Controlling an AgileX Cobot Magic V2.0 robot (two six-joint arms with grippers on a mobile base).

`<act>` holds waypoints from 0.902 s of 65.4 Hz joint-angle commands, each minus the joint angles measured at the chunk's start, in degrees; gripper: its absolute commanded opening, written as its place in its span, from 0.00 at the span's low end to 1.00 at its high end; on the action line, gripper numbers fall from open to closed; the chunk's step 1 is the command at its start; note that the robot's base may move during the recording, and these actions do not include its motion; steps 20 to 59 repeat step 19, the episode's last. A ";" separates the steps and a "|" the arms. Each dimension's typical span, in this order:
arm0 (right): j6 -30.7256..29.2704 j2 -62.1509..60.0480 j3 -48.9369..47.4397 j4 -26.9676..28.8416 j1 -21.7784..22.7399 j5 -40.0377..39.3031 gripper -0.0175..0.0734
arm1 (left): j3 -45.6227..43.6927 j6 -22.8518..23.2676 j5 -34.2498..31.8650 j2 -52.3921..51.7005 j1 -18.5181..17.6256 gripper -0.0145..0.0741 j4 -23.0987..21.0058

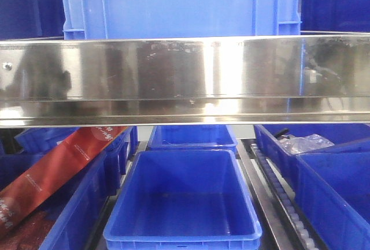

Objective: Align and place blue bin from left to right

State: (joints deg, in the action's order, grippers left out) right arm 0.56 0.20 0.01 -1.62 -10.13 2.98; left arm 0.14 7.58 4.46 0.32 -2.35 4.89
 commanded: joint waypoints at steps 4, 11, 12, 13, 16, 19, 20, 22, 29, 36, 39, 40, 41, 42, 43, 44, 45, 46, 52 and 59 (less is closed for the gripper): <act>-0.05 -0.20 -0.01 0.22 0.31 -1.41 0.11 | -0.14 -0.05 -0.98 -0.32 0.02 0.04 -0.29; -0.05 -0.20 -0.01 0.22 0.31 -1.41 0.11 | -0.14 -0.05 -0.98 -0.32 0.02 0.04 -0.29; -0.05 -0.20 -0.01 0.22 0.31 -1.41 0.11 | -0.14 -0.05 -0.98 -0.32 0.02 0.04 -0.29; -0.05 -0.20 -0.01 0.22 0.31 -1.41 0.11 | -0.14 -0.05 -0.98 -0.32 0.02 0.04 -0.29; -0.05 -0.20 -0.01 0.22 0.31 -1.41 0.11 | -0.14 -0.05 -0.98 -0.32 0.02 0.04 -0.29; -0.05 -0.20 -0.01 0.22 0.31 -1.41 0.11 | -0.14 -0.05 -0.98 -0.32 0.02 0.04 -0.29; -0.05 -0.20 -0.01 0.22 0.31 -1.41 0.11 | -0.14 -0.05 -0.98 -0.32 0.02 0.04 -0.29; -0.05 -0.20 -0.01 0.22 0.31 -1.41 0.11 | -0.14 -0.05 -0.98 -0.32 0.02 0.04 -0.29; -0.05 -0.20 -0.01 0.22 0.31 -1.41 0.11 | -0.14 -0.05 -0.98 -0.32 0.02 0.04 -0.29; -0.05 -0.20 -0.01 0.22 0.31 -1.41 0.11 | -0.14 -0.05 -0.98 -0.32 0.02 0.04 -0.29; -0.05 -0.20 -0.01 0.22 0.31 -1.41 0.11 | -0.14 -0.05 -0.98 -0.32 0.02 0.04 -0.29; -0.05 -0.20 -0.01 0.22 0.31 -1.41 0.11 | -0.14 -0.05 -0.98 -0.32 0.02 0.04 -0.29; -0.05 -0.20 -0.01 0.22 0.31 -1.41 0.11 | -0.14 -0.05 -0.98 -0.32 0.02 0.04 -0.29; -0.05 -0.20 -0.01 0.22 0.31 -1.41 0.11 | -0.14 -0.05 -0.98 -0.32 0.02 0.04 -0.29; -0.05 -0.20 -0.01 0.22 0.31 -1.41 0.11 | -0.14 -0.05 -0.98 -0.32 0.02 0.04 -0.29; -0.05 -0.20 -0.01 0.22 0.31 -1.41 0.11 | -0.14 -0.05 -0.98 -0.32 0.02 0.04 -0.29; -0.05 -0.20 -0.01 0.22 0.31 -1.41 0.11 | -0.14 -0.05 -0.98 -0.32 0.02 0.04 -0.29; -0.05 -0.20 -0.01 0.22 0.31 -1.41 0.11 | -0.14 -0.05 -0.98 -0.32 0.02 0.04 -0.29; -0.05 -0.20 -0.01 0.22 0.31 -1.41 0.11 | -0.14 -0.05 -0.98 -0.32 0.02 0.04 -0.29; -0.05 -0.20 -0.01 0.22 0.31 -1.41 0.11 | -0.14 -0.05 -0.98 -0.32 0.02 0.04 -0.29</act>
